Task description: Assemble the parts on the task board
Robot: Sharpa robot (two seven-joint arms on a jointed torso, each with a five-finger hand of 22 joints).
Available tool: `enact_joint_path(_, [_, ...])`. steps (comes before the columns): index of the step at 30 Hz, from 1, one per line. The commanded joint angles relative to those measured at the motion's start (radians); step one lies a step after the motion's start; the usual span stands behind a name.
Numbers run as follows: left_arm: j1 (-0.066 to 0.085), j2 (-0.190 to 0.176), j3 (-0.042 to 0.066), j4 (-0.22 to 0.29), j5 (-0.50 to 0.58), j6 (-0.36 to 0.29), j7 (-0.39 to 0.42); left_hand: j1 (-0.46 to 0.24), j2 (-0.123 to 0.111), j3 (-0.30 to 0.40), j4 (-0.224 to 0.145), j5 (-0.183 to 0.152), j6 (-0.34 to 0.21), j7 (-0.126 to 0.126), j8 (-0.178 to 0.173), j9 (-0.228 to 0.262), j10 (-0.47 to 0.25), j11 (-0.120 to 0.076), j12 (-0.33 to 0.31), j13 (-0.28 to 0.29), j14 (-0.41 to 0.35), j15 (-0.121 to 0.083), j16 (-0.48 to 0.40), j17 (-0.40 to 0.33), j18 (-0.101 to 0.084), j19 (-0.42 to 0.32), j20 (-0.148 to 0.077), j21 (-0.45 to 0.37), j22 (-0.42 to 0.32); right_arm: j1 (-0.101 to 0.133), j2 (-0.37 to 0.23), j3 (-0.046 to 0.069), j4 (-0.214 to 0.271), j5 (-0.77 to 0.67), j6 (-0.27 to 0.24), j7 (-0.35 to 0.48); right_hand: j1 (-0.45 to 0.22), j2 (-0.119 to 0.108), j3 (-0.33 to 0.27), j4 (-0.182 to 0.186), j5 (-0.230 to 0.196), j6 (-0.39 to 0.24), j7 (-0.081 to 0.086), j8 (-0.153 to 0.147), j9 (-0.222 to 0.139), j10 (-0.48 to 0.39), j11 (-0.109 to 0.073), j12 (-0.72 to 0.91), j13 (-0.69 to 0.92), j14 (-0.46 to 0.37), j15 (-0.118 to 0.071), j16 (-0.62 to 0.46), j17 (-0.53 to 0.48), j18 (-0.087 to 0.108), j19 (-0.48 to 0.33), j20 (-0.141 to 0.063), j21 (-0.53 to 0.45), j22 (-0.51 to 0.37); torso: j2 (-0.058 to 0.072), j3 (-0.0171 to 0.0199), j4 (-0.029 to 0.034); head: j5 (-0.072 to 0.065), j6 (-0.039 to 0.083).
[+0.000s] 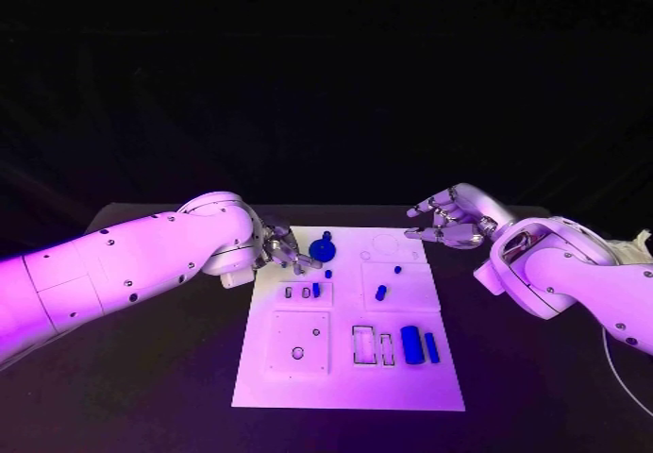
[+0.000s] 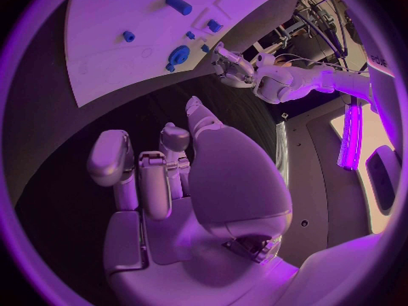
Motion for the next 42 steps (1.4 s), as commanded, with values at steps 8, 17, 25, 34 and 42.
enact_joint_path(8, [0.004, 0.052, -0.008, -0.031, -0.036, 0.115, -0.046, -0.019, 0.003, -0.023, -0.001, -0.005, -0.008, -0.004, 0.018, 0.019, 0.008, -0.005, 0.006, 0.007, 0.105, -0.011, 0.003, 0.263, -0.007, 0.021, -0.009, 0.007, 0.075, 0.0, 0.007, 0.0, -0.01, -0.017, 0.013, -0.002, 0.003, 0.007, -0.003, 0.007, 0.01, 0.008, -0.002, 0.005, 0.001, 0.001, -0.002, -0.004, -0.004, 0.077, 0.001, -0.008, 0.132, 0.006, -0.01, 0.002, -0.01, -0.007, -0.001, -0.0024, -0.0004, 0.001, -0.005])
enact_joint_path(17, [0.004, 0.072, -0.009, -0.041, -0.054, 0.175, -0.058, -0.021, 0.01, -0.034, -0.002, -0.005, -0.02, -0.003, 0.021, 0.03, -0.002, -0.005, -0.003, -0.004, 0.105, -0.012, 0.003, 0.263, -0.005, 0.015, -0.01, 0.002, 0.066, 0.0, 0.018, -0.001, -0.021, -0.014, 0.016, -0.006, 0.003, 0.007, -0.005, 0.009, 0.017, 0.008, -0.003, 0.004, 0.001, -0.001, -0.003, -0.007, -0.007, 0.076, 0.001, -0.012, 0.128, 0.008, -0.014, 0.001, -0.014, -0.014, 0.001, -0.0022, 0.0003, 0.004, -0.008])
enact_joint_path(25, [0.003, 0.095, -0.009, -0.065, -0.056, 0.18, -0.064, -0.004, 0.026, -0.035, -0.004, -0.004, -0.028, -0.002, 0.025, 0.041, -0.003, -0.004, -0.003, -0.002, 0.105, -0.011, 0.003, 0.263, -0.006, 0.015, -0.01, 0.003, 0.069, -0.001, 0.024, -0.001, -0.024, -0.008, 0.019, -0.007, 0.003, 0.007, -0.005, 0.01, 0.018, 0.008, -0.003, 0.004, 0.001, -0.001, -0.003, -0.008, -0.008, 0.076, 0.001, -0.012, 0.127, 0.008, -0.015, 0.001, -0.016, -0.017, 0.0, -0.0024, -0.0004, 0.001, -0.014])
enact_joint_path(34, [0.001, 0.124, -0.01, -0.093, -0.053, 0.188, -0.066, 0.013, 0.039, -0.036, -0.005, -0.004, -0.032, -0.002, 0.03, 0.053, -0.001, -0.004, 0.0, 0.003, 0.105, -0.01, 0.003, 0.263, -0.006, 0.016, -0.009, 0.004, 0.072, -0.002, 0.028, -0.002, -0.026, -0.003, 0.023, -0.008, 0.003, 0.007, -0.006, 0.011, 0.021, 0.008, -0.003, 0.003, 0.0, -0.005, -0.003, -0.015, -0.013, 0.075, 0.001, -0.014, 0.125, 0.009, -0.017, 0.001, -0.019, -0.021, 0.001, -0.0021, -0.0011, -0.001, -0.02])
enact_joint_path(42, [0.001, 0.135, -0.01, -0.101, -0.047, 0.201, -0.066, 0.029, 0.05, -0.035, -0.006, -0.004, -0.035, -0.002, 0.035, 0.064, 0.0, -0.004, 0.001, 0.006, 0.105, -0.01, 0.003, 0.263, -0.006, 0.017, -0.009, 0.005, 0.075, -0.003, 0.032, -0.002, -0.029, -0.003, 0.028, -0.009, 0.005, 0.008, -0.006, 0.012, 0.027, 0.008, -0.003, 0.003, 0.0, -0.007, -0.003, -0.019, -0.017, 0.075, 0.001, -0.015, 0.124, 0.009, -0.018, 0.001, -0.021, -0.024, 0.0, -0.0014, 0.0009, 0.0, -0.025])
